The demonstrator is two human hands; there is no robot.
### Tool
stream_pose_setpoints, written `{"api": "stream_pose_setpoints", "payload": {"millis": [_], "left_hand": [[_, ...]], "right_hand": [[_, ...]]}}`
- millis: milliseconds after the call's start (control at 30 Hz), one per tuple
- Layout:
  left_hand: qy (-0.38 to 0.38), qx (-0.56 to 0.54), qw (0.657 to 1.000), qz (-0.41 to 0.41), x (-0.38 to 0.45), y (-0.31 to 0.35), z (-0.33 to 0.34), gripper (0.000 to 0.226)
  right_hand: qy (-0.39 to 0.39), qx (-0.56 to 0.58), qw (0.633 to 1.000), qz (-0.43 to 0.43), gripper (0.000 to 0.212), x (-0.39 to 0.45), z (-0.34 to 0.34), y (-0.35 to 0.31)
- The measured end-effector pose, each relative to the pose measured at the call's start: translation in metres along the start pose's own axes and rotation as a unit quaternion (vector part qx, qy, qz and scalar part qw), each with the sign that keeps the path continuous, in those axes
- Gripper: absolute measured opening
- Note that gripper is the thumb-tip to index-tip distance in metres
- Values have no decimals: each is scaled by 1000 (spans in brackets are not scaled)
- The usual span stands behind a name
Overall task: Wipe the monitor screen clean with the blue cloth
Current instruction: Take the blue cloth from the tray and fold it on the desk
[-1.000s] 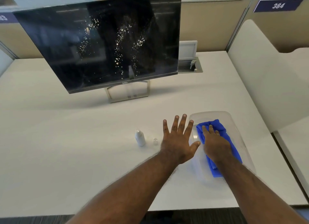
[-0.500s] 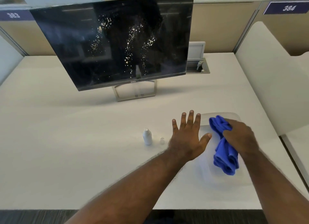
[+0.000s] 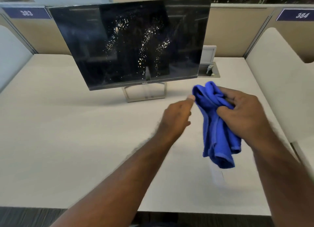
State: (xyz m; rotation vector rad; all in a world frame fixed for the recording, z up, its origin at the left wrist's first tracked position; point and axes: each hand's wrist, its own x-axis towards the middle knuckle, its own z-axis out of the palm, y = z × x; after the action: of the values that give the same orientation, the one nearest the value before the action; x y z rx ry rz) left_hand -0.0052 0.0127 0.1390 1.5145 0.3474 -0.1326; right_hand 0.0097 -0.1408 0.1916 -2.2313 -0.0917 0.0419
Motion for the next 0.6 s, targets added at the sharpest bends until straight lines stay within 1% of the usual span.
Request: {"api": "stream_pose_setpoints", "payload": {"millis": [33, 133, 233, 333, 467, 600], "left_hand": [[9, -30, 999, -20, -2, 6, -14, 39], [15, -49, 997, -60, -9, 16, -60, 59], [6, -36, 995, -93, -15, 14, -105, 70], [5, -49, 990, -131, -17, 4, -143, 78], [2, -95, 978, -184, -14, -21, -179, 77], [19, -124, 967, -223, -5, -57, -201, 66]], "right_hand": [[-12, -10, 1000, -25, 67, -2, 11, -12], [-42, -46, 995, -71, 66, -8, 48, -37], [-64, -91, 990, -81, 65, -17, 87, -53], [-83, -127, 984, -89, 66, -31, 125, -64], [-124, -209, 964, -107, 68, -44, 174, -68], [-204, -305, 925, -101, 75, -56, 222, -59]]}}
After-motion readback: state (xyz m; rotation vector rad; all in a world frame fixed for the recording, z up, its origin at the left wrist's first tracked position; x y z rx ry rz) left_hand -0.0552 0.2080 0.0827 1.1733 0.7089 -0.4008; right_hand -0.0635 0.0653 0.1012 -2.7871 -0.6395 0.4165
